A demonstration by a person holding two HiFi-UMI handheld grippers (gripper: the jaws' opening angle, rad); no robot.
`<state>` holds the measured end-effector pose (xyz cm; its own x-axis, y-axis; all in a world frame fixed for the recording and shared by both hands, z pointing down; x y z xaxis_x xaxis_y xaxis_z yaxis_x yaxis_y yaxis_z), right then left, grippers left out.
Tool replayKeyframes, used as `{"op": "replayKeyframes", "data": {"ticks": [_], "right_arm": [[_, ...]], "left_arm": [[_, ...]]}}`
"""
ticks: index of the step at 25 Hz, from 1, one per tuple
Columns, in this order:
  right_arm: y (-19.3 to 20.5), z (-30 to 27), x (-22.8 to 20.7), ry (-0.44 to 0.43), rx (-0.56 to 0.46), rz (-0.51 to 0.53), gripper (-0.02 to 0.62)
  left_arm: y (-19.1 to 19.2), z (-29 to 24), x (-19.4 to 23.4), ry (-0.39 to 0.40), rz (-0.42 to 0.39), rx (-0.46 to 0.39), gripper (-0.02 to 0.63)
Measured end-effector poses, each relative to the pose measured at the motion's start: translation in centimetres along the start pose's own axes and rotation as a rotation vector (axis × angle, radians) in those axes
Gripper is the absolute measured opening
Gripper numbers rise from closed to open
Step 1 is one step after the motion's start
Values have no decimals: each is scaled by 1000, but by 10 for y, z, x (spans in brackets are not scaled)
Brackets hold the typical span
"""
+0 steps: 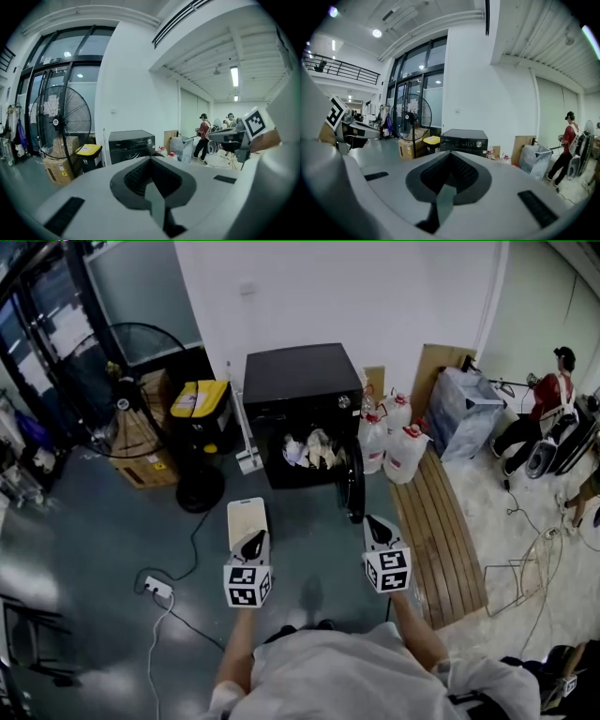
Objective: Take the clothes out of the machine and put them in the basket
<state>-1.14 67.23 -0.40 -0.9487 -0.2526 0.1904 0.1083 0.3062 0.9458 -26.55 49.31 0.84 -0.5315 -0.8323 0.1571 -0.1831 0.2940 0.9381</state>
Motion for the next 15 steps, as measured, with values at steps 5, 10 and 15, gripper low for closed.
{"op": "replayKeyframes", "data": {"ticks": [5, 10, 15], "right_arm": [[3, -12, -11, -15, 14, -1, 23], [3, -36, -14, -44, 16, 0, 24], [1, -66, -13, -66, 22, 19, 25]], "left_arm": [[-4, -12, 0, -14, 2, 1, 18], [-5, -27, 9, -30, 7, 14, 18], [-6, -47, 25, -41, 23, 19, 18]]}}
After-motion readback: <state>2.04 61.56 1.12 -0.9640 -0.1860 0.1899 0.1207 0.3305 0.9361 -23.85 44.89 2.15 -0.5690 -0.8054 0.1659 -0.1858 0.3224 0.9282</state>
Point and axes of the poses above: the fingertips, and each gripper's own axes: z backward along the fingers, x to its left, y out of its underside, the point moved 8 cm from there along z, backward along the fingers, and after that the axes turned 8 degrees about z, right-handed, at the moved point
